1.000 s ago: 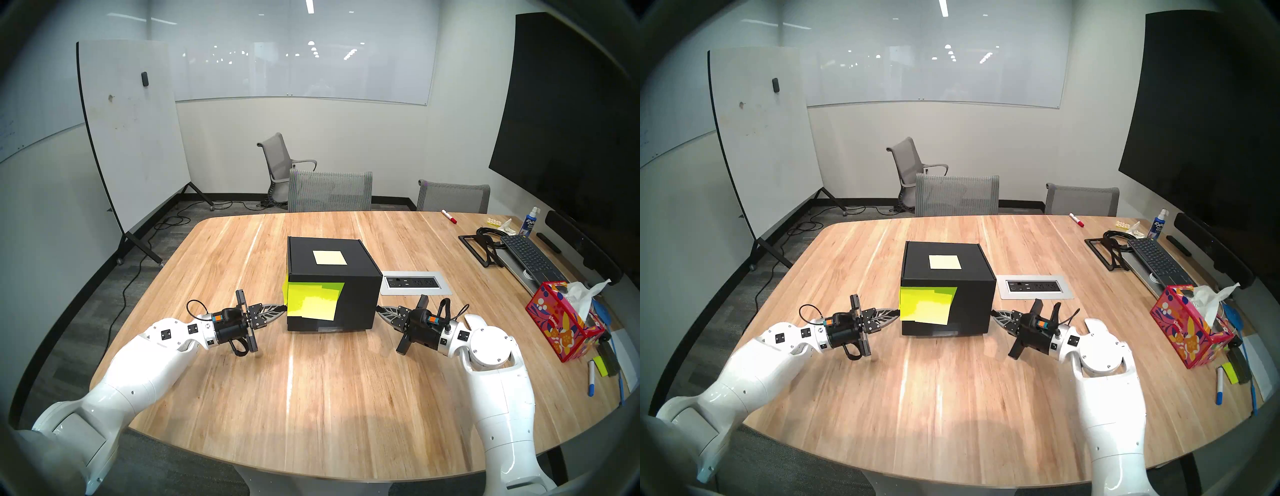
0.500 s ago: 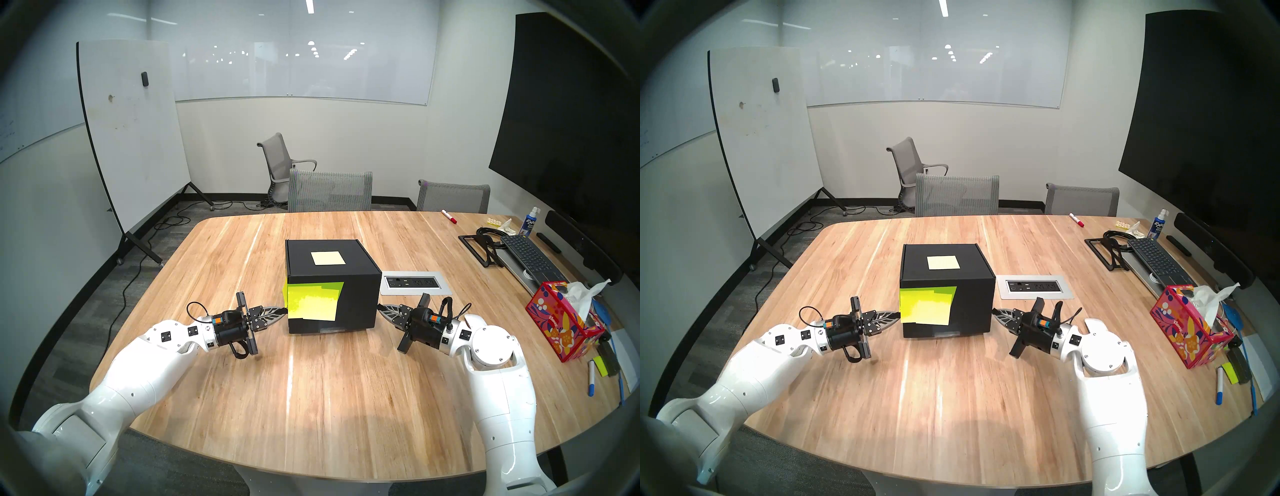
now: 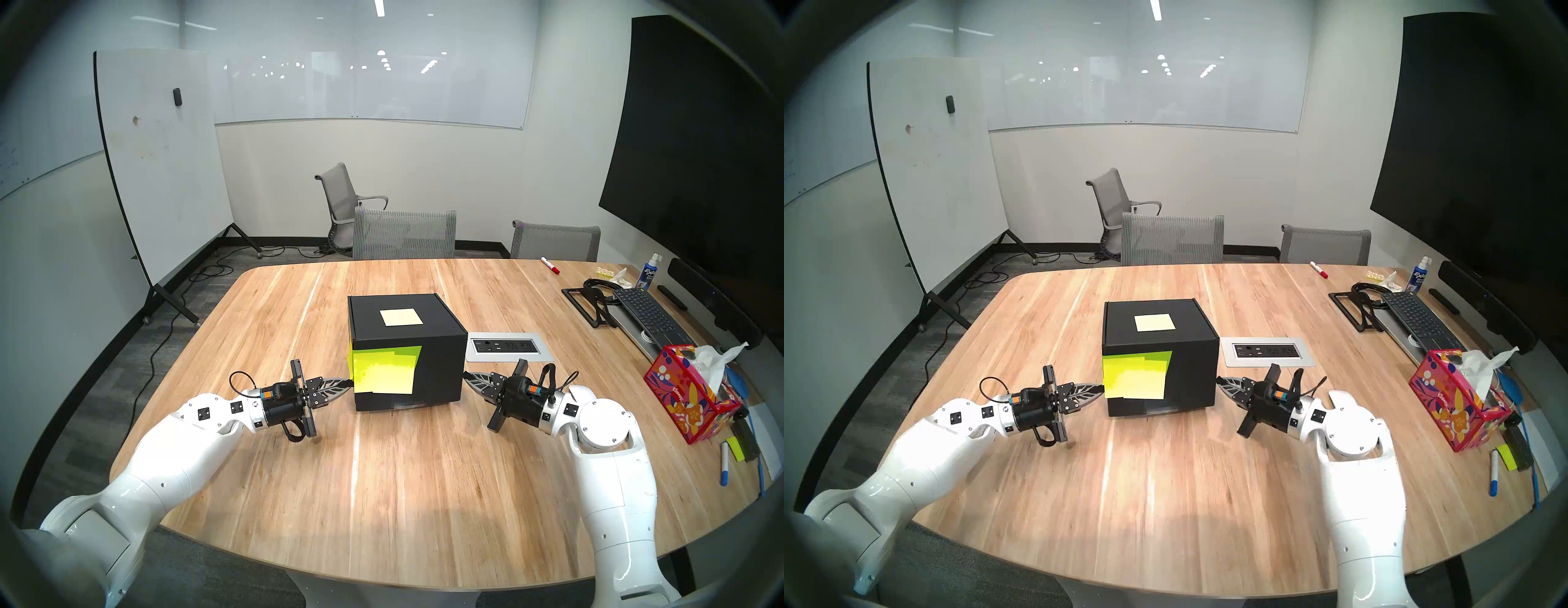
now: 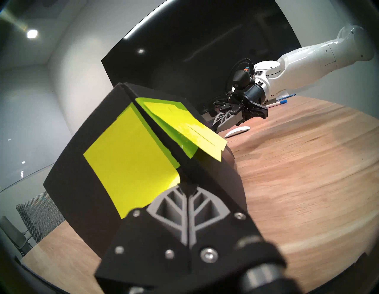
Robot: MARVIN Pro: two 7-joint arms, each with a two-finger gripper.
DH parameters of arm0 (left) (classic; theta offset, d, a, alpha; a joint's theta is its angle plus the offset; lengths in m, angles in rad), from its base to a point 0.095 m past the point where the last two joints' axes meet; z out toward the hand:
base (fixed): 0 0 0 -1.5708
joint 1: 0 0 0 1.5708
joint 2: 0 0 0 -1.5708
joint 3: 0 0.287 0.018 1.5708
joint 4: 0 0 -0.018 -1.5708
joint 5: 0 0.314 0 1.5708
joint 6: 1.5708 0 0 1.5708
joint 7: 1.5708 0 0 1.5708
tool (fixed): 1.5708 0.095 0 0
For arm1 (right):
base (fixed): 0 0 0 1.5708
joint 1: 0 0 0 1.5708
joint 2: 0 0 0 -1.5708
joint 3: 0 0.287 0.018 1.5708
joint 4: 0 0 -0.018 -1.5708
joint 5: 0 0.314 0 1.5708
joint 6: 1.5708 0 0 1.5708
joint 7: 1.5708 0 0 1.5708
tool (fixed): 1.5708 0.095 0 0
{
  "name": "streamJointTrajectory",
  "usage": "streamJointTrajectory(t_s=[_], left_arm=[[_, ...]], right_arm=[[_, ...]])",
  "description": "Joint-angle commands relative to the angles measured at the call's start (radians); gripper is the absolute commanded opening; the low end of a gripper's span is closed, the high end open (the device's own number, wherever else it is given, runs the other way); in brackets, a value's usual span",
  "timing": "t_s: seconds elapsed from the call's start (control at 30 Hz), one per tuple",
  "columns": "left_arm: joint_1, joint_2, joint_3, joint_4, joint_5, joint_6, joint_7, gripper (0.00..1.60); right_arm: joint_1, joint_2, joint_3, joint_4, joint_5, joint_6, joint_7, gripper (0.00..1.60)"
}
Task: Open the box and place the mouse inside
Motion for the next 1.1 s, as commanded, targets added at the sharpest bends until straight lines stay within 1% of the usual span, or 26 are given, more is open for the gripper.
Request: streamJointTrajectory(t_s=[0.0, 0.37, 0.73, 1.07], left_arm=[[-0.023, -0.042, 0.004, 0.011, 0.019, -0.009, 0.029, 0.00], [-0.041, -0.048, 0.006, 0.063, 0.037, -0.021, 0.035, 0.00], [-0.054, -0.049, 0.013, 0.116, 0.072, -0.015, 0.060, 0.00], [-0.068, -0.052, 0.017, 0.158, 0.085, -0.018, 0.061, 0.00]], right_arm=[[0.003, -0.039, -0.029, 0.012, -0.001, -0.007, -0.014, 0.00], [0.007, -0.043, -0.041, 0.045, -0.023, -0.013, -0.033, 0.00], [0.020, -0.043, -0.055, 0.048, -0.032, 0.004, -0.040, 0.00], [0.032, -0.046, -0.064, 0.052, -0.040, 0.018, -0.046, 0.00]])
